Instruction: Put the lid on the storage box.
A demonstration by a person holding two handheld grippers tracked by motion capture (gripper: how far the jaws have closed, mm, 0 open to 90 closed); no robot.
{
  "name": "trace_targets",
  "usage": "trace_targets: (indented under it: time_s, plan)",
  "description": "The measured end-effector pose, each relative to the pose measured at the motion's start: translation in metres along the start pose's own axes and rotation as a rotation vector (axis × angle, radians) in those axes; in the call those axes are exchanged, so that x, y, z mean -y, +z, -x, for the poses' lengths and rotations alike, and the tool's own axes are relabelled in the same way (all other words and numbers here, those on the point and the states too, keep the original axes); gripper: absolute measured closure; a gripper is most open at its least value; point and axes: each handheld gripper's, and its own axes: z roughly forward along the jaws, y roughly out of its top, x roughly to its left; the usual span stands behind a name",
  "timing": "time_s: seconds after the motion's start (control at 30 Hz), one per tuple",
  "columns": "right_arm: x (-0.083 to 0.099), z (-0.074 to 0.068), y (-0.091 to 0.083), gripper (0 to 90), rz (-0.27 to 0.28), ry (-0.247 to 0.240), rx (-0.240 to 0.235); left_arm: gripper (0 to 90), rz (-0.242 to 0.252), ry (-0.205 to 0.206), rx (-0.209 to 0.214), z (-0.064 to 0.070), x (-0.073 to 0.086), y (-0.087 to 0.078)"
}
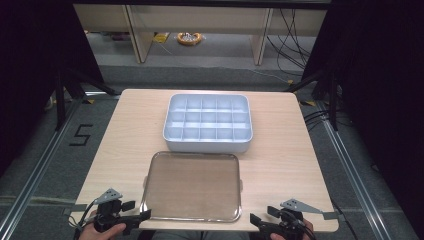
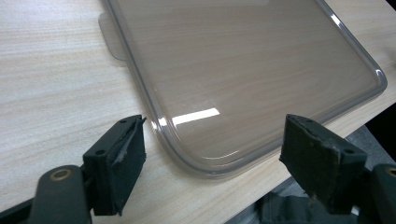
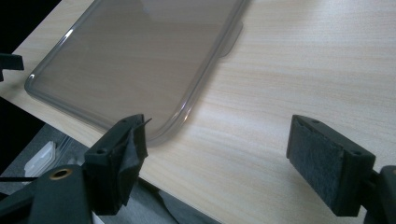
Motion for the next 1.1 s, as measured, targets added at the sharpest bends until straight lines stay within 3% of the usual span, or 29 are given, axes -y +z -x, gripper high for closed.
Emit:
trace_targets:
  time_s: [0.03, 0.17, 0.2, 0.23, 0.27, 0.3, 0.33, 0.37, 0.4, 0.43, 0.53, 0.57, 0.63, 0.67, 0.7, 0.83, 0.9, 0.93, 0.97, 1.0, 1.03, 1.07, 1.1]
  plan:
    - [0.0, 0.001, 0.0, 21.5, -0.009, -0.004, 0.016, 21.4, 0.005, -0.006, -0.001, 0.001, 0.0, 0.001]
    - [0.0, 0.002, 0.0, 21.5, 0.0, 0.009, -0.013, 21.1, 0.004, -0.005, 0.001, 0.001, 0.0, 0.001]
    - [0.0, -0.002, -0.001, 21.5, -0.021, 0.058, -0.014, 20.9, 0.003, -0.005, 0.003, 0.001, 0.0, 0.001]
    - [0.0, -0.002, 0.0, 21.3, -0.018, 0.054, -0.014, 20.6, 0.001, -0.004, 0.008, 0.001, 0.0, 0.001]
    - [0.0, 0.002, 0.001, 21.1, -0.001, 0.017, -0.013, 20.3, -0.001, -0.002, 0.008, 0.001, 0.0, 0.001]
    - [0.0, 0.0, 0.002, 21.1, 0.004, 0.045, -0.035, 20.1, -0.002, -0.002, 0.009, 0.001, 0.0, 0.001]
    - [0.0, 0.002, 0.002, 21.0, 0.008, 0.032, -0.04, 19.8, -0.002, 0.005, 0.012, 0.001, 0.0, 0.001]
    - [0.0, -0.001, 0.002, 20.7, -0.003, 0.065, -0.034, 19.5, 0.001, 0.001, 0.013, 0.002, 0.0, 0.001]
    - [0.0, 0.001, 0.002, 20.2, 0.008, 0.025, -0.04, 19.3, 0.006, -0.004, 0.011, 0.002, 0.0, 0.002]
    - [0.0, 0.001, 0.002, 19.8, 0.001, 0.022, -0.028, 19.1, 0.001, -0.002, 0.014, 0.002, 0.0, 0.002]
    - [-0.001, 0.0, 0.003, 19.7, 0.013, 0.031, -0.047, 17.8, 0.001, -0.002, 0.018, 0.002, 0.0, 0.002]
    - [0.0, -0.003, 0.004, 19.7, 0.006, 0.077, -0.067, 17.7, -0.003, 0.003, 0.018, 0.002, 0.0, 0.002]
    - [-0.001, 0.0, 0.006, 19.5, 0.018, 0.036, -0.058, 16.9, -0.006, -0.006, 0.02, 0.003, 0.0, 0.002]
    - [-0.001, -0.003, 0.005, 19.4, -0.001, 0.062, -0.053, 16.4, -0.002, -0.012, 0.021, 0.003, 0.0, 0.003]
    - [-0.001, -0.003, 0.007, 19.4, 0.003, 0.079, -0.088, 16.2, -0.001, -0.016, 0.02, 0.003, -0.001, 0.003]
    - [-0.003, -0.001, 0.012, 19.5, 0.016, 0.033, -0.098, 15.4, -0.006, -0.013, 0.01, 0.002, -0.001, 0.005]
    - [-0.005, -0.002, 0.014, 19.7, 0.012, 0.032, -0.073, 15.4, -0.007, -0.015, -0.001, 0.002, -0.003, 0.008]
    - [-0.006, -0.005, 0.015, 19.9, 0.008, 0.071, -0.115, 15.5, -0.008, -0.016, -0.003, 0.003, -0.003, 0.009]
    - [-0.006, -0.002, 0.018, 20.2, 0.02, 0.037, -0.105, 16.1, -0.011, -0.009, -0.003, 0.003, -0.004, 0.01]
    - [-0.007, -0.001, 0.02, 20.5, 0.013, 0.037, -0.098, 16.9, -0.006, -0.007, -0.003, 0.004, -0.006, 0.012]
    - [-0.008, -0.003, 0.022, 20.7, 0.008, 0.068, -0.118, 17.5, -0.011, 0.006, -0.002, 0.005, -0.007, 0.013]
    - [-0.009, -0.005, 0.023, 20.7, 0.002, 0.09, -0.105, 17.8, -0.006, 0.002, -0.004, 0.006, -0.007, 0.014]
    - [-0.01, -0.004, 0.024, 20.9, 0.006, 0.085, -0.11, 18.6, -0.022, 0.025, -0.005, 0.005, -0.008, 0.014]
